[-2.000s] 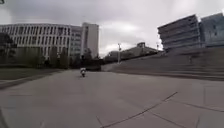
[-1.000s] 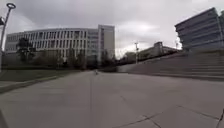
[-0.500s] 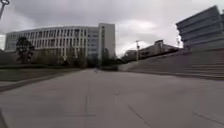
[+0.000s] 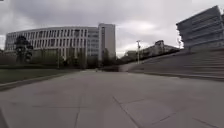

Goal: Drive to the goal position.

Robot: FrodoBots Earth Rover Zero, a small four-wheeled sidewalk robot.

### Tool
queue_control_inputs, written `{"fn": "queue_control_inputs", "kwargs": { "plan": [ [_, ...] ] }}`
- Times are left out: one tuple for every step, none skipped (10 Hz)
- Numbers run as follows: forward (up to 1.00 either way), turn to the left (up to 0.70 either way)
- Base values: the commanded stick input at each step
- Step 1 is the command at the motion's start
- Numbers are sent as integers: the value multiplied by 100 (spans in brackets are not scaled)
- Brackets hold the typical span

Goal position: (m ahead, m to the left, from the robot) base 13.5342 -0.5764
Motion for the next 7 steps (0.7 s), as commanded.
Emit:
{"fn": "queue_control_inputs", "kwargs": {
  "plan": [
    [100, 0],
    [100, 0],
    [100, 0],
    [100, 0],
    [100, 0],
    [100, 0],
    [100, 0]
  ]
}}
